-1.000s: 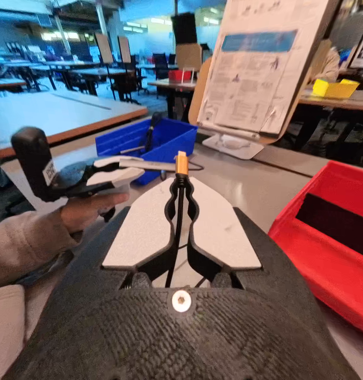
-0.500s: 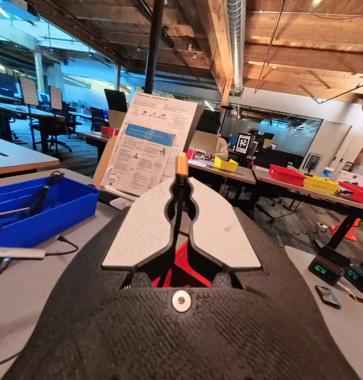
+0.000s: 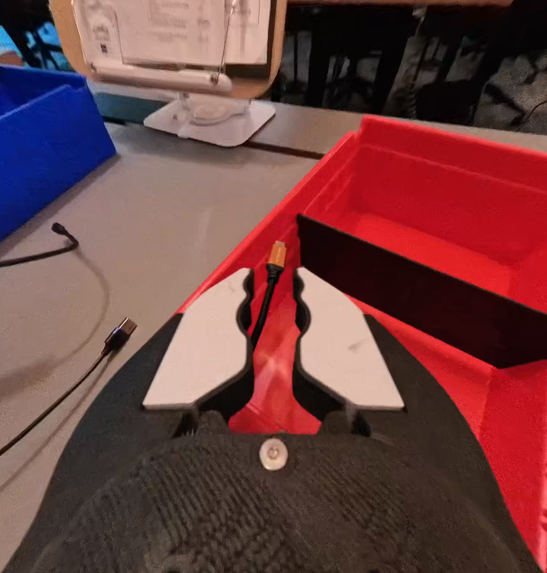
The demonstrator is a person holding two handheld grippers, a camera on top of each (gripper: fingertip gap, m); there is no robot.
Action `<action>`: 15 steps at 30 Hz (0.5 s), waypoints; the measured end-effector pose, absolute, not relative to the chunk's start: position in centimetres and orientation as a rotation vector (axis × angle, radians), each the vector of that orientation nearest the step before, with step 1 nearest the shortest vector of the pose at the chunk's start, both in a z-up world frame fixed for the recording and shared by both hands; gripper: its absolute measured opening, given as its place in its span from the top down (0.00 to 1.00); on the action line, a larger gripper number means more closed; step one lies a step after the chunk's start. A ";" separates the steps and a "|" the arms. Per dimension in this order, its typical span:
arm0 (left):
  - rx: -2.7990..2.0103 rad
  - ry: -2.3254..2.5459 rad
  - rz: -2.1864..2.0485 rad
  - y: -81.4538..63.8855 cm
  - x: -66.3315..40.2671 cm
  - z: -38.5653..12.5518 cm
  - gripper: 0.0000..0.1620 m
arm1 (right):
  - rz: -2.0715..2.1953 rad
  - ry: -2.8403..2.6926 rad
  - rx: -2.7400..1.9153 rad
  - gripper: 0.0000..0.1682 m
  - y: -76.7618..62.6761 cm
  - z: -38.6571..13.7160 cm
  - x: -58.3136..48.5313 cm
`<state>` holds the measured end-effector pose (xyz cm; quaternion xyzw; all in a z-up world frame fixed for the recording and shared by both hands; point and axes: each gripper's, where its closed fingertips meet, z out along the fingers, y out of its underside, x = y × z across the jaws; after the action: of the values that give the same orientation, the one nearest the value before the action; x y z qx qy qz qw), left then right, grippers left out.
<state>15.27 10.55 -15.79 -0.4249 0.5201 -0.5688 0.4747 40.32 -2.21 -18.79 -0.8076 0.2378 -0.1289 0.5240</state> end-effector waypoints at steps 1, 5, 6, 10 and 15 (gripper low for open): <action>-1.046 1.272 -1.389 10.6 15.3 -15.9 0.86 | -0.320 0.583 -1.966 0.73 -2.4 -19.0 40.1; -1.072 1.269 -1.381 11.2 15.4 -16.2 0.86 | -0.405 0.510 -1.927 0.50 -3.0 -15.7 36.6; -1.077 1.270 -1.381 11.3 15.5 -16.3 0.86 | -0.377 0.494 -1.904 0.47 -2.8 -14.9 34.6; -1.084 1.266 -1.389 11.2 15.7 -16.5 0.86 | -0.052 0.356 -1.830 0.47 1.1 -14.5 23.2; -1.057 1.263 -1.404 10.5 15.5 -16.2 0.86 | 0.006 0.314 -1.713 0.66 5.2 -15.7 17.7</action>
<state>15.47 10.46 -16.21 -0.4312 0.5151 -0.5729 0.4695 17.66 5.23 -15.66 -0.7522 0.1380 0.0025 0.6443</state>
